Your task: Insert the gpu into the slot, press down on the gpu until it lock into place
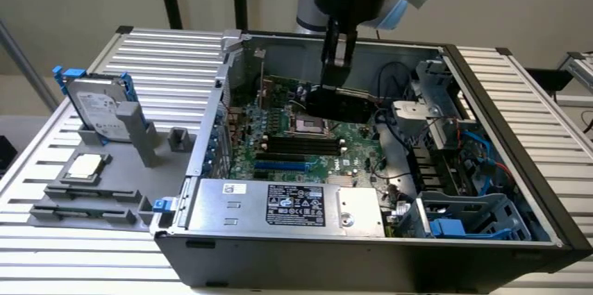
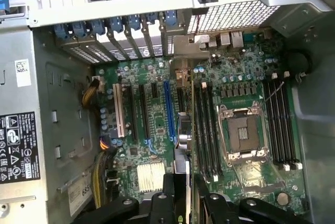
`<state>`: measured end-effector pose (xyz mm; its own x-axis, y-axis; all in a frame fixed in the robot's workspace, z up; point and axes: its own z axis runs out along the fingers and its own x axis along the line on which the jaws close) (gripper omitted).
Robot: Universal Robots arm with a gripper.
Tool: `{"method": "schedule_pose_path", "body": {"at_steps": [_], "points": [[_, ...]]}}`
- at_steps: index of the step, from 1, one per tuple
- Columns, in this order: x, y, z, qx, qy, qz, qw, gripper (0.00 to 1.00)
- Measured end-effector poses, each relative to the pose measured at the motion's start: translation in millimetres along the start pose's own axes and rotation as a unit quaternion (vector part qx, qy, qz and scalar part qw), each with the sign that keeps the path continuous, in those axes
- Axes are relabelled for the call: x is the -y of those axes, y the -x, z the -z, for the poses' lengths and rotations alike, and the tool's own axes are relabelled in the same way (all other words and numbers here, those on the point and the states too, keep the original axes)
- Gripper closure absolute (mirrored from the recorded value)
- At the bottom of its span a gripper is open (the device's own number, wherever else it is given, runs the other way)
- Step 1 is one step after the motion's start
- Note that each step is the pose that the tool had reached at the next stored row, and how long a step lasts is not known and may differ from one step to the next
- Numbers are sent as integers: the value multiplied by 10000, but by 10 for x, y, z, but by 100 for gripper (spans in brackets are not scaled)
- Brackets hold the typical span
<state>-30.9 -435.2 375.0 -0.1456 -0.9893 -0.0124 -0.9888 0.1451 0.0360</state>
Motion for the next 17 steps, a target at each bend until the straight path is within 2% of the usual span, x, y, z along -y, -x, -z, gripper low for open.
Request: {"method": "schedule_pose_path", "body": {"at_steps": [4,6,17], "points": [[-135,-23,-58,19,-42,9,10000,74],[-191,-39,-91,25,-52,16,10000,74],[-274,-234,-253,117,-47,106,9999,74]]}}
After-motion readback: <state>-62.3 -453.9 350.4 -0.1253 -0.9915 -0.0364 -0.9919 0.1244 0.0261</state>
